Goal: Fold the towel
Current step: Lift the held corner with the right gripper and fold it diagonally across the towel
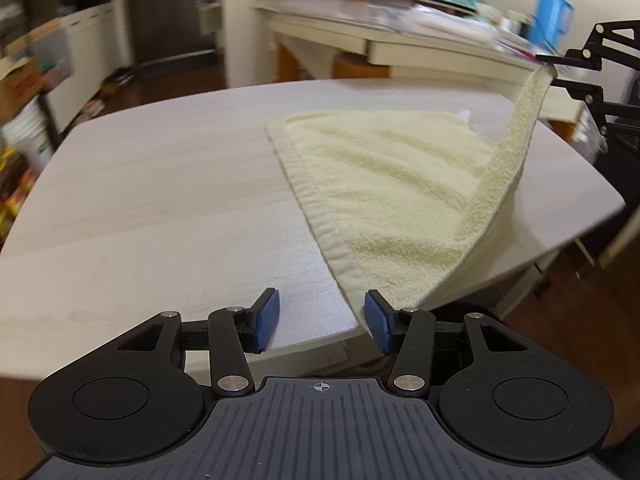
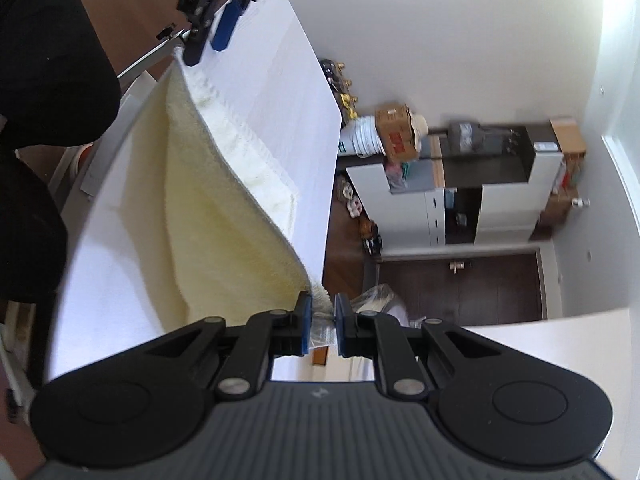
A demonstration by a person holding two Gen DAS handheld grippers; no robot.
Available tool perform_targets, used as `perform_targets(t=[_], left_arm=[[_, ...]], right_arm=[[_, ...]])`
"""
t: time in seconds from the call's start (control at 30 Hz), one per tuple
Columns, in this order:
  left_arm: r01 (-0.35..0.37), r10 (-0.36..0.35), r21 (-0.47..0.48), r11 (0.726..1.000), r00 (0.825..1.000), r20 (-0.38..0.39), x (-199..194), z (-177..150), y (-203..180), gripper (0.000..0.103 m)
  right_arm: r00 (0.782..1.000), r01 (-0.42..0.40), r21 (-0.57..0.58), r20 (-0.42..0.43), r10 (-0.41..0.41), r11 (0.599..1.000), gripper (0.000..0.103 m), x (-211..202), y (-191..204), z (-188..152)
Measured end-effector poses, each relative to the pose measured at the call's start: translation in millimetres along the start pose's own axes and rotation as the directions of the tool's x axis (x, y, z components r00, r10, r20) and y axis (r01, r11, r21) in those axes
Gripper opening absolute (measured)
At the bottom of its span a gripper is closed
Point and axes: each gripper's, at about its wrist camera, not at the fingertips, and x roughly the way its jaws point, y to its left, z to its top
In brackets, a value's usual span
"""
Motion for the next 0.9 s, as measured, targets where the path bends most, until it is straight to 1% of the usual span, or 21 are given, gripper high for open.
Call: perform_targets(t=[0.23,0.43,0.53,0.63,0.73,0.9], left_arm=[[-0.043,0.042,-0.081,0.996,0.999,-0.009,-1.8,1.4,-1.2,0.052],[-0.051,0.049,-0.136,0.989,0.999,-0.015,-4.1,1.3,1.7,0.052],[-0.055,0.053,-0.138,0.989,0.998,-0.018,-3.9,1.5,0.7,0.052],[-0.056,0.054,-0.138,0.989,0.998,-0.021,-3.2,2.4,0.0,0.052],[-0.053,0.050,-0.129,0.990,0.998,-0.025,-3.8,2.6,0.0,0.052],[-0.034,0.030,-0.133,0.991,0.999,-0.028,-4.5,3.5,3.4,0.052]], right_arm=[[0.998,-0.018,-0.077,0.061,0.023,0.997,0.014,38.6,-20.2,1.6],[0.993,-0.045,-0.100,0.106,0.056,0.994,0.014,73.9,-32.4,5.8],[0.988,-0.064,-0.115,0.131,0.079,0.991,0.014,93.7,-37.3,10.1],[0.980,-0.104,-0.145,0.156,0.126,0.984,0.014,119.0,-40.6,17.4],[0.971,-0.150,-0.173,0.161,0.178,0.973,0.014,137.5,-42.3,22.0],[0.949,-0.227,-0.206,0.173,0.264,0.952,0.014,179.0,-39.6,35.5]])
